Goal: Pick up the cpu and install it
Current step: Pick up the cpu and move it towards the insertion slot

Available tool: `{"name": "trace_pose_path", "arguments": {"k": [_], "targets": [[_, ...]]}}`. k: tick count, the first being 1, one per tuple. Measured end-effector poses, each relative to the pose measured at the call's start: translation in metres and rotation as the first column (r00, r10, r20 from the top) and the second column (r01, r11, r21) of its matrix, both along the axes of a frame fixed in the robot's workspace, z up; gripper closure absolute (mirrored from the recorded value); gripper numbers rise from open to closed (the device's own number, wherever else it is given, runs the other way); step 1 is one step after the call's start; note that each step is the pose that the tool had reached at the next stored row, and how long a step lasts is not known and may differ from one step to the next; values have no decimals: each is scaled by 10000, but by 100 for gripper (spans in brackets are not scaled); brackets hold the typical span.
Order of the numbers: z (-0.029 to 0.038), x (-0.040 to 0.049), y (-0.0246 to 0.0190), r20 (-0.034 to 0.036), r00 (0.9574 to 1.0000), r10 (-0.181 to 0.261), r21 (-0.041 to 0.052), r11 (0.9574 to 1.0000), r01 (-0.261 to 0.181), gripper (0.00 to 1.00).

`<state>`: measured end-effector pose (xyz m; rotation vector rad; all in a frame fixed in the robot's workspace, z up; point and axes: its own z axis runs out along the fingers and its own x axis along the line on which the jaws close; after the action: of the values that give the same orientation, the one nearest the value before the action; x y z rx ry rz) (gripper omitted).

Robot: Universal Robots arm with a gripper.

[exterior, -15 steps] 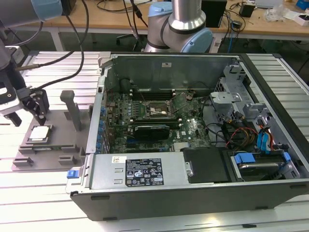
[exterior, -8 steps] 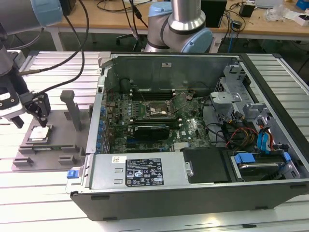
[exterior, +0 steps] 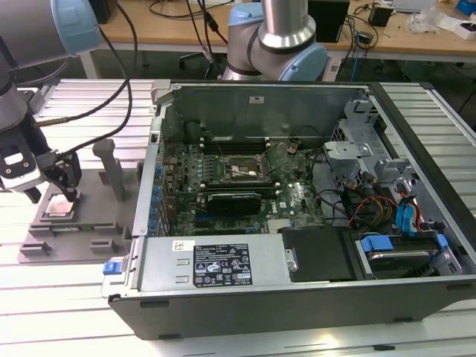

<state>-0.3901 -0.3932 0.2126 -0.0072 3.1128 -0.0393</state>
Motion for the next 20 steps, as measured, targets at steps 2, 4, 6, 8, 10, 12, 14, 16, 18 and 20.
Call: {"name": "trace_pose_path", "arguments": {"k": [2,4,6,8,10,12,14,16,18,20], "targets": [[-32,0,18,0,10000,6,-23,10000,-6,34],[-56,1,27,0,10000,22,-26,10000,-22,34],[-83,0,33,0,10000,30,-28,10000,-30,34],[-112,0,40,-1,10000,33,-53,10000,-33,34],[-136,1,45,0,10000,35,-71,10000,-35,34],[-155,1,49,0,10000,37,-78,10000,-37,34],[-174,0,54,0,10000,38,-79,10000,-38,34],[-193,-3,57,0,10000,38,-80,10000,-38,34],[-214,-5,57,0,10000,39,-80,10000,-39,34],[-232,-7,58,-1,10000,39,-80,10000,-39,34]]}}
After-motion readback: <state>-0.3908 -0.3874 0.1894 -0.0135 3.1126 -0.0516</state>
